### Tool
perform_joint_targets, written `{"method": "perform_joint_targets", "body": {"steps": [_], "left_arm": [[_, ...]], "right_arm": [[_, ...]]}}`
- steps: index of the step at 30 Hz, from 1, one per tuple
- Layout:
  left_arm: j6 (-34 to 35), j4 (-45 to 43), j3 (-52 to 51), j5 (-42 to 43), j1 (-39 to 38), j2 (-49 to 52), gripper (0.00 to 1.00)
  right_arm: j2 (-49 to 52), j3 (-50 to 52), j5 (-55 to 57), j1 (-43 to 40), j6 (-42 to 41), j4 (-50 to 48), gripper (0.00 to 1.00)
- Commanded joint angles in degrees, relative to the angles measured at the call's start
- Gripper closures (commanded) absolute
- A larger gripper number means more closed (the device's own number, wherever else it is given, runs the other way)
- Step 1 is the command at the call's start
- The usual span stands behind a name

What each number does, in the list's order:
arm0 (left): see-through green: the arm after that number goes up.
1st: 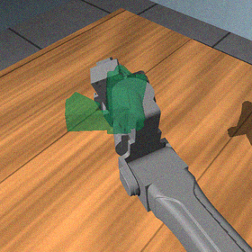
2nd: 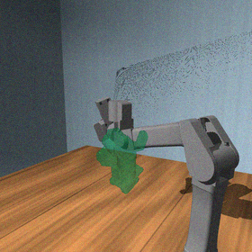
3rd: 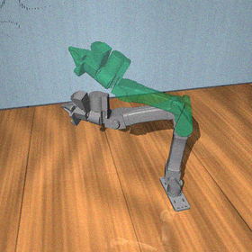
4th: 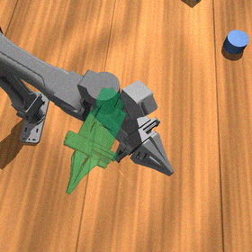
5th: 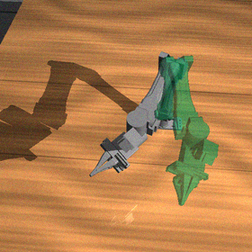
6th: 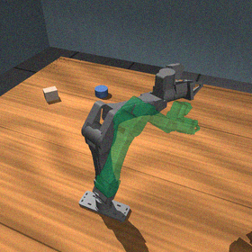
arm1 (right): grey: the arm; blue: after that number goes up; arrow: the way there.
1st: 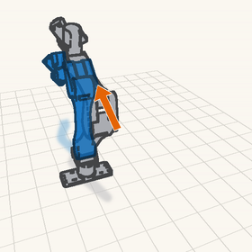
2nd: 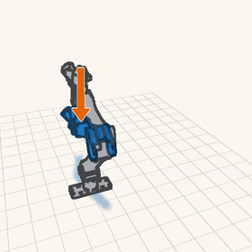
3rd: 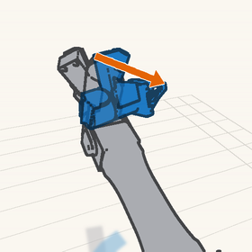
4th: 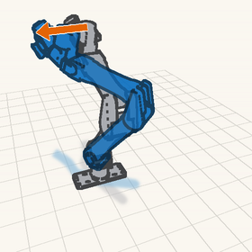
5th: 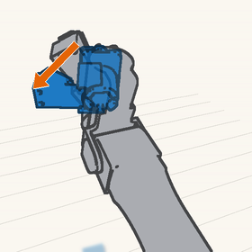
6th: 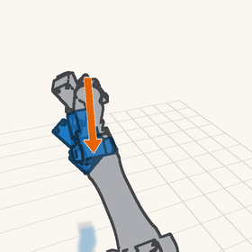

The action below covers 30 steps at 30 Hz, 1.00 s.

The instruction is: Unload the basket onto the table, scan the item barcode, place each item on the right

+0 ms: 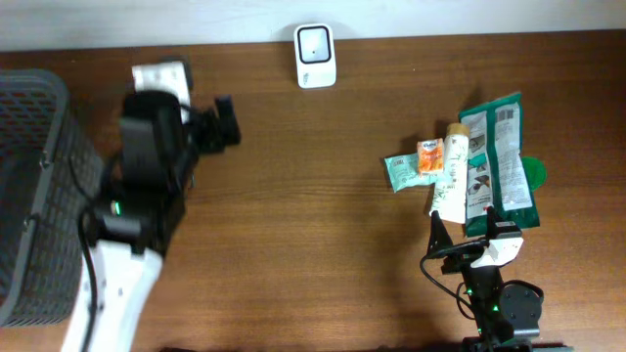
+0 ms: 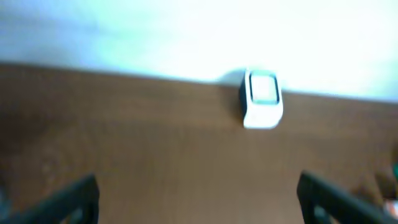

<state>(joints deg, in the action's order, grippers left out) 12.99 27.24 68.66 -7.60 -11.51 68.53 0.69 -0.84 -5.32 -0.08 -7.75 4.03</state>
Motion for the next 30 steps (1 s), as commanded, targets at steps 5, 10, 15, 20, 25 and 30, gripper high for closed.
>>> {"method": "perform_joint_targets", "body": {"steps": [5,10,15,20,25,30], "left_arm": [[-0.5,-17.6,-32.1,-0.8,4.8,-28.4,0.01],[-0.5,-30.1,-50.0,-0.9,10.0,-44.8,0.01],[-2.9,-35.9,-59.3,-1.3,14.3,-53.5,0.01],[-7.5,-36.6,-64.7,-1.3,15.8,-61.1,0.01],[-7.6,-32.3,-68.2,-3.4,15.8,-66.7,0.01],[-7.5,-23.5,-68.2,-4.2,15.8,-68.3,0.01]], "right_arm": [[-0.5,0.5,-0.5,-0.3,-0.2,0.0,0.02],[-0.5,0.5,-0.5,-0.3,-0.2,0.0,0.02],[-0.5,0.5,-0.5,-0.3,-0.2,0.0,0.02],[-0.5,0.5,-0.5,-0.3,-0.2,0.0,0.02],[-0.5,0.5,-0.5,-0.3,-0.2,0.0,0.02],[-0.5,0.5,-0.5,-0.3,-0.2,0.0,0.02]]}}
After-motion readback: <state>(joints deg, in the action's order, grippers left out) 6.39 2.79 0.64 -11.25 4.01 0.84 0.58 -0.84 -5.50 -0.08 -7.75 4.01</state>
